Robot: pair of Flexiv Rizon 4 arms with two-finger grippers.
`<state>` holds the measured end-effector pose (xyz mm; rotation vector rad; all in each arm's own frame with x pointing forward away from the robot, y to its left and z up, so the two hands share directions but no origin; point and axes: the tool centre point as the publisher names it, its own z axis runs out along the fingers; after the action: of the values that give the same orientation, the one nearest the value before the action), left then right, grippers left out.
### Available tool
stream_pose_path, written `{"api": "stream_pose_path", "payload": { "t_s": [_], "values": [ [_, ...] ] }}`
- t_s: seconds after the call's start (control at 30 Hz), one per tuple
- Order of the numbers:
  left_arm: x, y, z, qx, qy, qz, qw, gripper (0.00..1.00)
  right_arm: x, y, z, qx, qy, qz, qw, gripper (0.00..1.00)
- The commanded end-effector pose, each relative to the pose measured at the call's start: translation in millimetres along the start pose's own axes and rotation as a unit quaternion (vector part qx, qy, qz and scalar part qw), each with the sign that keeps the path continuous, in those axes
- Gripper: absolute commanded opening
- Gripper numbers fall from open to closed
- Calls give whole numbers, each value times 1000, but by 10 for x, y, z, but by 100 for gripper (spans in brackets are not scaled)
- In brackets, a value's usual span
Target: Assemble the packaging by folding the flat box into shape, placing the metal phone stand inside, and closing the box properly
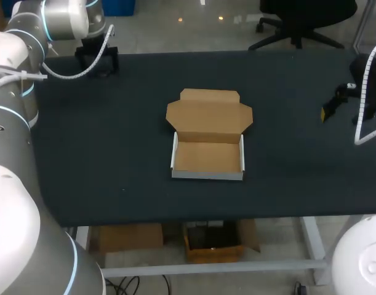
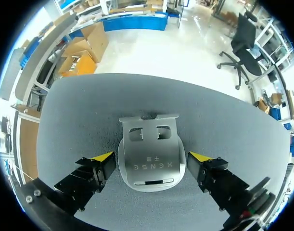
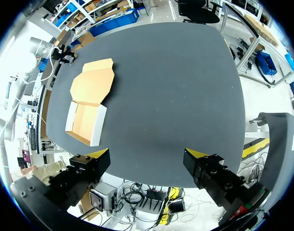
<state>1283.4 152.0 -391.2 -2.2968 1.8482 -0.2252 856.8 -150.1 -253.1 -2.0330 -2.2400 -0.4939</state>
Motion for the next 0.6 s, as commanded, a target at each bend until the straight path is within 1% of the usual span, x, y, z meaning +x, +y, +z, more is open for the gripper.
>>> {"api": "stream_pose_path", "payload": {
  "t_s": [0.03, 0.23, 0.6],
  "values": [
    [24, -87, 53, -58, -3, -1, 998, 100, 1, 2, -13, 2, -1, 0, 1000, 100],
    [24, -87, 53, -58, -3, -1, 998, 100, 1, 2, -13, 2, -1, 0, 1000, 100],
    [42, -139, 99, -59, -7, -5, 998, 100, 1, 2, -13, 2, -1, 0, 1000, 100]
  ]
}}
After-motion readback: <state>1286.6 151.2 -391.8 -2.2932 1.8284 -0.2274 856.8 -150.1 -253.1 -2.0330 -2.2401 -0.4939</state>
